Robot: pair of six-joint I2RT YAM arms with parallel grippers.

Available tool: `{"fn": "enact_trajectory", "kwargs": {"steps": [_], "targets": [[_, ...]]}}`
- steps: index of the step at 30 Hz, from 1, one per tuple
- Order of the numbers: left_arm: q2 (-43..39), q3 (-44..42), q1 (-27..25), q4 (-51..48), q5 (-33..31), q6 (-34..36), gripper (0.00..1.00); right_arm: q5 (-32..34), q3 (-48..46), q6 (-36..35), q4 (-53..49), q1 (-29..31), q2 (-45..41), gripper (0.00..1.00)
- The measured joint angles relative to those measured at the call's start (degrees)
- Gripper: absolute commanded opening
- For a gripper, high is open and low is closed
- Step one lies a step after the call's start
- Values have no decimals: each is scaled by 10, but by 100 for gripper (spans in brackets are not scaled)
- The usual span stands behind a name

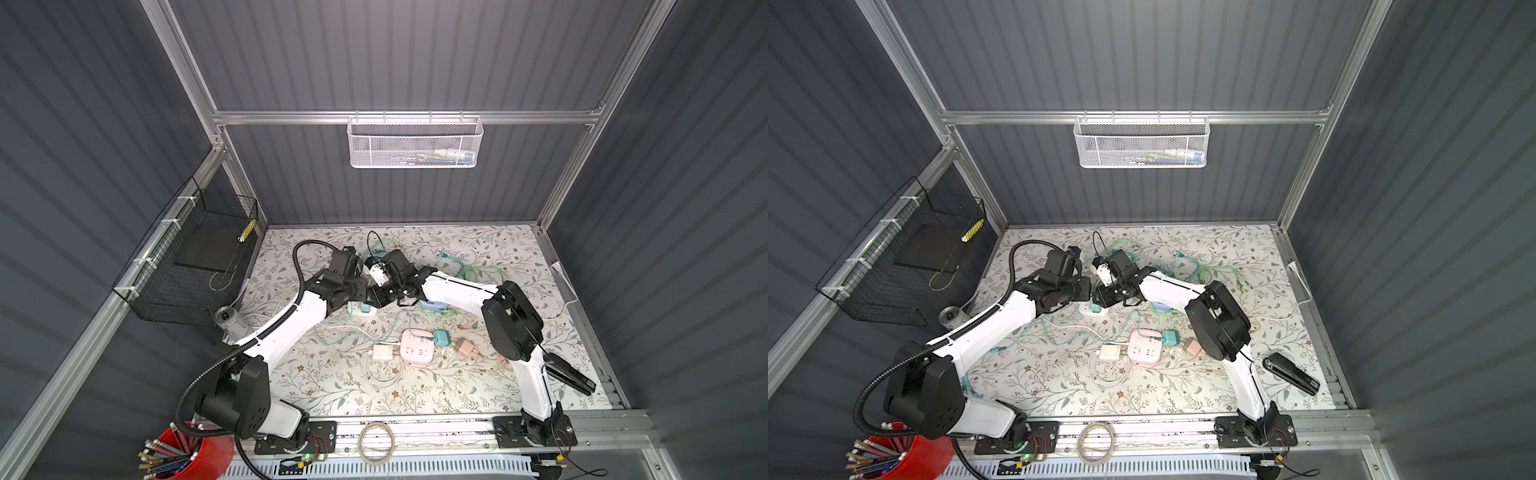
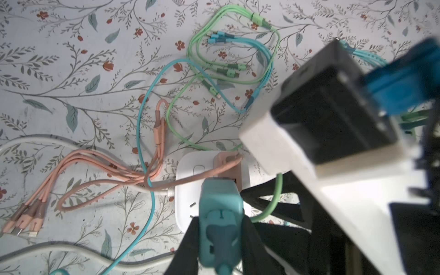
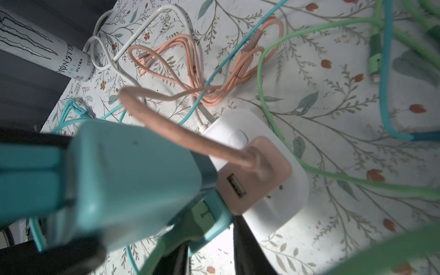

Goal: Pull the plug off the socket
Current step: 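Pull the teal charger out with the left gripper while the right gripper holds the strip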

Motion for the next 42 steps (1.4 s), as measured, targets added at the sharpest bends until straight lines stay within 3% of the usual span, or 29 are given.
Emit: {"fn": "enact_trajectory", "kwargs": {"steps": [18,32,42], "targets": [[-6,-24,3,-30,-15,3,2,4,-28,3,39,-4,-9,39],[-54,-88,59,-40,-21,-2,2,3,-34,4,47,-7,-10,44],[-65,-147,108,-14,29,-19,3,3,-35,5,48,-7,-10,45]]}}
